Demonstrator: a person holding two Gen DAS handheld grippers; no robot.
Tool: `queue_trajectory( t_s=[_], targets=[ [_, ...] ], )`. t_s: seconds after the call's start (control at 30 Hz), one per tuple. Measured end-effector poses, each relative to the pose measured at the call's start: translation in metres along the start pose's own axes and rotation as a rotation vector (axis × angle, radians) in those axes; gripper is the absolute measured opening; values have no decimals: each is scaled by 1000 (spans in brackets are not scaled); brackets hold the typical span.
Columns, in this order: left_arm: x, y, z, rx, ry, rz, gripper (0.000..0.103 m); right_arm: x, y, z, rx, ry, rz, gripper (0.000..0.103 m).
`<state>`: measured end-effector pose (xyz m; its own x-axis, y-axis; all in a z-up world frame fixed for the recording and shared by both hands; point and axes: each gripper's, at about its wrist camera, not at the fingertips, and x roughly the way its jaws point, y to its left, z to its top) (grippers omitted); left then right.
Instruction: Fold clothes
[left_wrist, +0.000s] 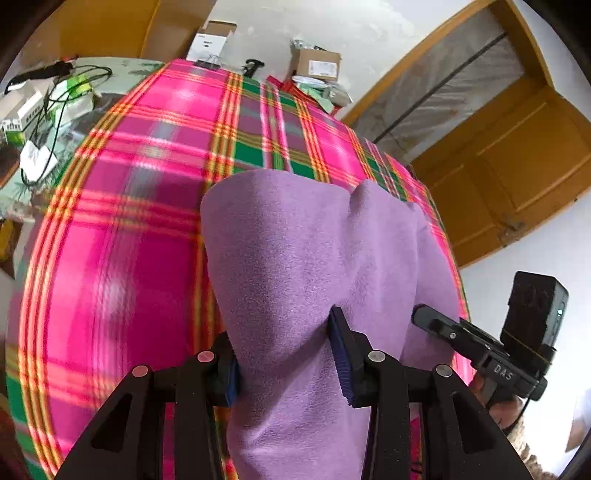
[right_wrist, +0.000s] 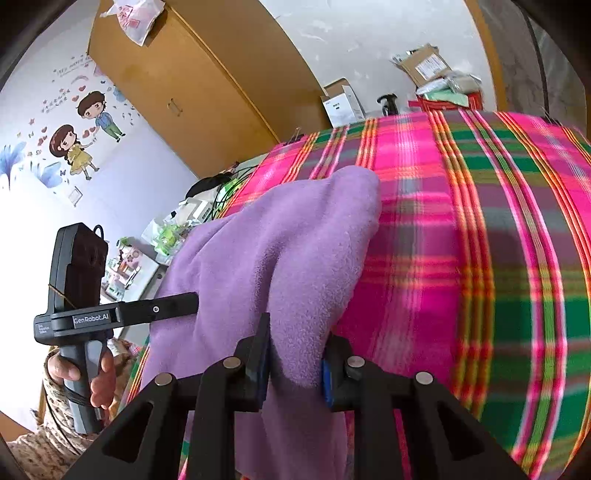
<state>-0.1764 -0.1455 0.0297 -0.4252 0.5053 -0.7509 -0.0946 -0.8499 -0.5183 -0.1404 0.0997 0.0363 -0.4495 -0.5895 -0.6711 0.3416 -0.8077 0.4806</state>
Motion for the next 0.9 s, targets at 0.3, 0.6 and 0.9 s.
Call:
queue_trajectory(
  t_s=[0.3, 0.6, 0.9],
  targets=[
    [15, 18, 41, 1, -29, 35, 42, 40, 2, 28, -36, -39, -43, 22],
    [26, 36, 52, -24, -8, 20, 44, 68, -20, 33, 4, -18, -61, 25],
    [15, 34, 31, -38, -23, 55, 50, 64, -16, 23, -48, -13, -128, 33]
  ],
)
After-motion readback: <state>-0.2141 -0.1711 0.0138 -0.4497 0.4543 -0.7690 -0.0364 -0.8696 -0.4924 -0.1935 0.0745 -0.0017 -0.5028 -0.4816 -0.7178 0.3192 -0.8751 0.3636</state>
